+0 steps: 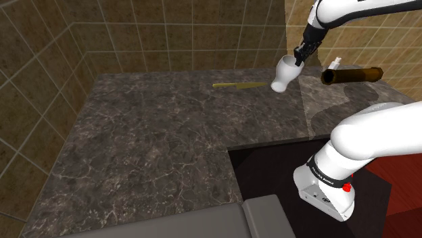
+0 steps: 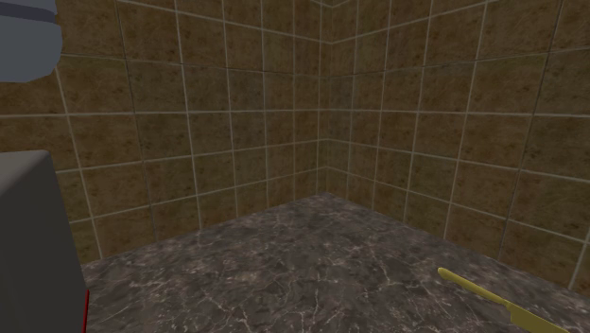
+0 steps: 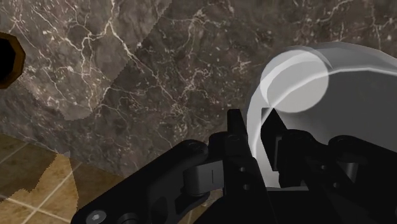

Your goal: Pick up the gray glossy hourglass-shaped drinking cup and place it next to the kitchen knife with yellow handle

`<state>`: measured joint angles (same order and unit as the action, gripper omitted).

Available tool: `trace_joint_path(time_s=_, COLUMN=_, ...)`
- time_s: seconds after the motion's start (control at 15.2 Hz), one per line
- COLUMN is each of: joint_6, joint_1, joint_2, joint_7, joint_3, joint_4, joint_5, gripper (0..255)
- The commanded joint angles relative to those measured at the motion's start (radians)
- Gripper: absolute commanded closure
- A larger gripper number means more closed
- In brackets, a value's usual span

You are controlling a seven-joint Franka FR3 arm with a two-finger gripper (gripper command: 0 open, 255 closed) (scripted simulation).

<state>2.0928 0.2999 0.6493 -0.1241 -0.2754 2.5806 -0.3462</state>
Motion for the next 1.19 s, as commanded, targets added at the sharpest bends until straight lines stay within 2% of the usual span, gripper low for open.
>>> trace_joint_path(time_s=0.0, joint_6=0.031, joint_1=0.002, joint_2=-0.008, joint_7=0.006, joint_3=-0.004, joint_4=0.022, joint_5=-0.006, gripper=255)
trace_joint_path(time_s=0.92, joint_6=0.265, joint_1=0.02, joint_2=-0.108, joint_7=0.045, joint_3=-0.039, joint_4=0.159, joint_5=-0.057, gripper=255)
trace_joint_path(time_s=1.12, joint_6=0.265, joint_1=0.02, joint_2=-0.108, joint_7=0.045, joint_3=-0.039, joint_4=0.159, joint_5=-0.057, gripper=255)
